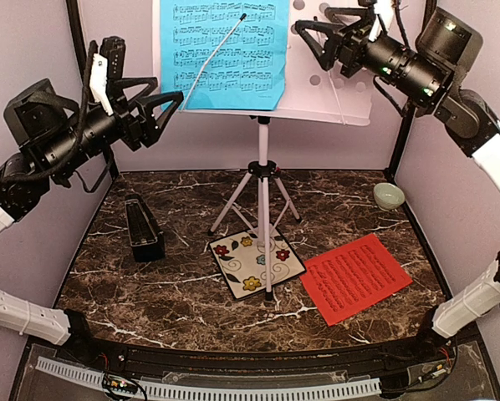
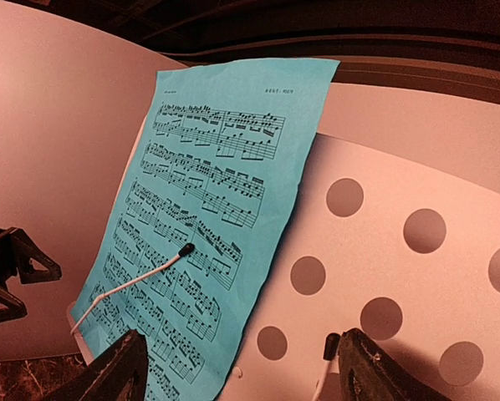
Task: Set up the instrument practice props
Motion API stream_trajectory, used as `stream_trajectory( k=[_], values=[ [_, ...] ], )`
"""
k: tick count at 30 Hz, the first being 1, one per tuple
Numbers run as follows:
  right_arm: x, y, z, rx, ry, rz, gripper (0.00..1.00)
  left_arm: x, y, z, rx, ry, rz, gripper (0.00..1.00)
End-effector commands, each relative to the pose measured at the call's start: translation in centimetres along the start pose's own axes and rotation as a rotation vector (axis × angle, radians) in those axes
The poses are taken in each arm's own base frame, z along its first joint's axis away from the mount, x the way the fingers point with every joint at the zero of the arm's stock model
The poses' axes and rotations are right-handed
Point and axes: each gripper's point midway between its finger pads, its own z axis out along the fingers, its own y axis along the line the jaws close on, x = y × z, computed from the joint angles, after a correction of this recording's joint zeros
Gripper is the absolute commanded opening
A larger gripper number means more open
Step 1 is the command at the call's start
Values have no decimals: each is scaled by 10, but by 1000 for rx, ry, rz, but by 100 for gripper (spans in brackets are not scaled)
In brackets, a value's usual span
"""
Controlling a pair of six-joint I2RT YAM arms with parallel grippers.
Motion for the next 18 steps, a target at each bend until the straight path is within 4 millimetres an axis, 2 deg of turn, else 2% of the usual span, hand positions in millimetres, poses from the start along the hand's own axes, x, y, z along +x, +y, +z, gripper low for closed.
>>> stream_trajectory(
  k=[1, 3, 6, 9, 11, 14, 18],
  values=[
    [15, 6, -19, -33, 68, 47, 81, 50, -13, -13, 51, 154, -20, 73],
    [35, 18, -25, -80, 118, 60, 83, 67, -21, -21, 88, 182, -31, 73],
    [52, 38, -41, -166, 161, 83, 83, 97, -44, -35, 198, 233, -56, 73],
    [67, 61, -57, -236, 203, 105, 83, 133, -60, -46, 264, 306, -79, 73],
    [85, 78, -68, -275, 242, 118, 83, 162, -68, -52, 286, 365, -99, 73],
    [119, 98, -84, -295, 329, 134, 82, 199, -79, -59, 309, 423, -136, 71],
    [173, 118, -105, -269, 463, 197, 80, 235, -98, -66, 366, 444, -159, 70]
  ],
)
